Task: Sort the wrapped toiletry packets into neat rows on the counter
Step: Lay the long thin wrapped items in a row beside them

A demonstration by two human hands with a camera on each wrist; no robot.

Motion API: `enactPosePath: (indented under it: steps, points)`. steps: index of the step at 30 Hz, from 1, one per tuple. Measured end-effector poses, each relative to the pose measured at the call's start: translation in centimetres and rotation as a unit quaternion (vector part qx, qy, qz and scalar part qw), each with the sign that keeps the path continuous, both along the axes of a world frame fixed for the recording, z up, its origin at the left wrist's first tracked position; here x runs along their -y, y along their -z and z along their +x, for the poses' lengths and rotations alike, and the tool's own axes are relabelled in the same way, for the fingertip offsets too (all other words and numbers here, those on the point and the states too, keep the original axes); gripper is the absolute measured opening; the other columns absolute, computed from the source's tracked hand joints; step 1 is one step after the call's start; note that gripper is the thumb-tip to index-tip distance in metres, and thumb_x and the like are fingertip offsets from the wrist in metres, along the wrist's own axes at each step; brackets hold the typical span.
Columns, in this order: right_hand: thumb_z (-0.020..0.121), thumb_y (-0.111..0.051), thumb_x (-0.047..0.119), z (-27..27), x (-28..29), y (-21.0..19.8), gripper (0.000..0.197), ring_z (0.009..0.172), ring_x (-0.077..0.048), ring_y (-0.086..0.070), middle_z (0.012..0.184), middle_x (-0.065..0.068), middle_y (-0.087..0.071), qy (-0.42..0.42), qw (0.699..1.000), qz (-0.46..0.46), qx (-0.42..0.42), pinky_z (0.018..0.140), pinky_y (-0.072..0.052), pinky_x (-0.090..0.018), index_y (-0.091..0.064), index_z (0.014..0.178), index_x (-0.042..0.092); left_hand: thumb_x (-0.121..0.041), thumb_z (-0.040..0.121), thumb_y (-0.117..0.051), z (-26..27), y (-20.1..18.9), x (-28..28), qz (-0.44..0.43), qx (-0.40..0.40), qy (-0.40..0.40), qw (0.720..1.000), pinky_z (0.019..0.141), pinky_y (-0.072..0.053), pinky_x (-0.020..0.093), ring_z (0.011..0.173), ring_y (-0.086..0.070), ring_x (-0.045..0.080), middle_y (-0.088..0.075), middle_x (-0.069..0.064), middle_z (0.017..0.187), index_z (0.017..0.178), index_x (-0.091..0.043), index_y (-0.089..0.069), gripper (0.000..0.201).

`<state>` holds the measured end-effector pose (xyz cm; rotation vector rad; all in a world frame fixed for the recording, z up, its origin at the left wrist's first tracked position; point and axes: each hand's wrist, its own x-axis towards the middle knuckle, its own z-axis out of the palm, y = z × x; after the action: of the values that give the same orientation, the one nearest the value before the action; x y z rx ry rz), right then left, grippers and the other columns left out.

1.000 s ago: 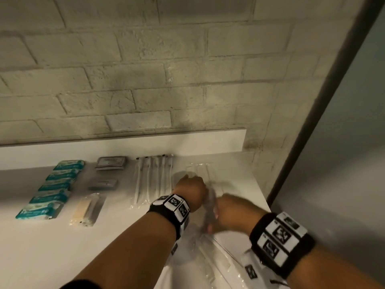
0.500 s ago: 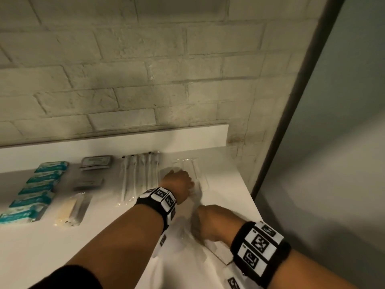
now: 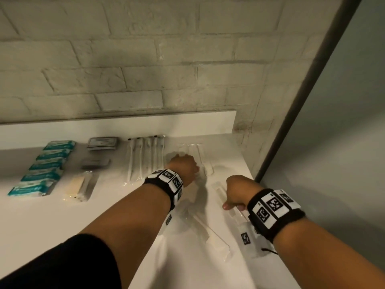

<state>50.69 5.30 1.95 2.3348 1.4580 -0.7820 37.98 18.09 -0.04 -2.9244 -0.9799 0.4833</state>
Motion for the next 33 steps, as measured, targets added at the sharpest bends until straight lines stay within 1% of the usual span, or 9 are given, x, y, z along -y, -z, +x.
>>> enactPosePath:
  steps: [1,3,7,10,12,18,22,27,33]
  points:
    - [0.079,-0.077,0.032,0.7,0.0,0.0,0.034,0.055,-0.016,-0.058,0.067,-0.004,-0.062,0.031,0.999,0.010,-0.024,0.052,-0.047,-0.024,-0.058,0.091,0.006,-0.023,0.096,-0.039,0.0,0.0,0.0,-0.001,0.000,-0.002,1.000,0.108,-0.033,0.041,0.125,-0.046,0.024,-0.051,0.007,0.132,0.121,-0.022,-0.059,0.033]
    - [0.079,-0.077,0.029,2.0,0.1,0.1,0.032,0.054,-0.018,-0.059,0.068,-0.004,-0.062,0.085,0.991,0.079,-0.072,0.053,-0.049,-0.026,-0.055,0.092,0.009,-0.024,0.098,-0.039,0.1,0.2,0.1,-0.006,-0.002,-0.009,1.000,0.113,-0.029,0.039,0.129,-0.044,0.025,-0.049,0.008,0.137,0.129,-0.020,-0.056,0.036]
    - [0.078,-0.077,0.028,4.1,0.9,-0.3,0.039,0.095,-0.016,-0.064,0.112,0.002,-0.065,0.058,0.972,0.213,-0.083,0.084,-0.051,-0.031,-0.059,0.112,0.020,-0.027,0.099,-0.041,-0.2,0.5,0.5,-0.018,0.047,-0.035,0.998,0.117,-0.023,0.037,0.133,-0.042,0.026,-0.047,0.007,0.144,0.134,-0.017,-0.054,0.038]
    - [0.075,-0.078,0.026,4.3,1.4,-0.3,0.063,0.125,-0.011,-0.051,0.140,0.011,-0.051,-0.057,0.989,0.126,-0.054,0.104,-0.041,-0.030,-0.053,0.134,0.028,-0.029,0.099,-0.042,0.0,0.4,0.8,-0.025,0.098,-0.046,0.994,0.114,-0.027,0.035,0.138,-0.036,0.025,-0.038,0.003,0.152,0.140,-0.021,-0.048,0.042]
    - [0.076,-0.076,0.032,4.2,1.0,0.3,0.075,0.133,-0.014,-0.043,0.148,0.011,-0.042,-0.108,0.989,0.098,0.002,0.108,-0.038,-0.033,-0.042,0.143,0.032,-0.033,0.099,-0.040,0.8,0.2,1.1,-0.033,0.113,-0.039,0.992,0.111,-0.033,0.036,0.135,-0.040,0.026,-0.042,0.004,0.149,0.138,-0.021,-0.049,0.042]
    - [0.087,-0.066,0.034,4.9,-2.3,0.7,0.073,0.133,-0.024,-0.043,0.149,-0.002,-0.042,-0.068,0.993,0.093,0.025,0.106,-0.036,-0.034,-0.029,0.150,0.029,-0.021,0.097,-0.041,2.7,-0.4,2.5,-0.009,0.051,-0.005,0.999,0.095,-0.043,0.037,0.118,-0.054,0.031,-0.057,0.009,0.130,0.126,-0.013,-0.057,0.034]
    - [0.083,-0.068,0.040,5.6,-6.1,1.8,0.077,0.121,-0.032,-0.054,0.136,-0.010,-0.054,-0.039,0.994,0.091,0.039,0.101,-0.041,-0.042,-0.031,0.148,0.021,-0.014,0.094,-0.044,2.6,0.1,2.1,0.005,0.043,0.015,0.999,0.107,-0.033,0.040,0.129,-0.044,0.031,-0.055,0.006,0.132,0.121,-0.017,-0.061,0.031]
    - [0.083,-0.066,0.043,5.6,-9.4,2.5,0.073,0.118,-0.031,-0.055,0.131,-0.009,-0.057,-0.037,0.993,0.105,0.046,0.097,-0.042,-0.042,-0.035,0.144,0.018,-0.010,0.096,-0.038,2.4,0.6,2.2,-0.010,0.024,0.019,0.999,0.118,-0.012,0.045,0.144,-0.023,0.033,-0.036,0.005,0.152,0.141,-0.019,-0.045,0.046]
    - [0.091,-0.057,0.040,5.5,-10.7,2.8,0.049,0.113,-0.029,-0.058,0.126,-0.008,-0.059,-0.031,0.990,0.130,0.047,0.086,-0.045,-0.035,-0.049,0.132,0.015,-0.008,0.094,-0.035,2.5,0.1,1.8,-0.022,-0.007,0.019,1.000,0.119,-0.012,0.048,0.145,-0.019,0.035,-0.032,0.002,0.155,0.142,-0.021,-0.041,0.050]
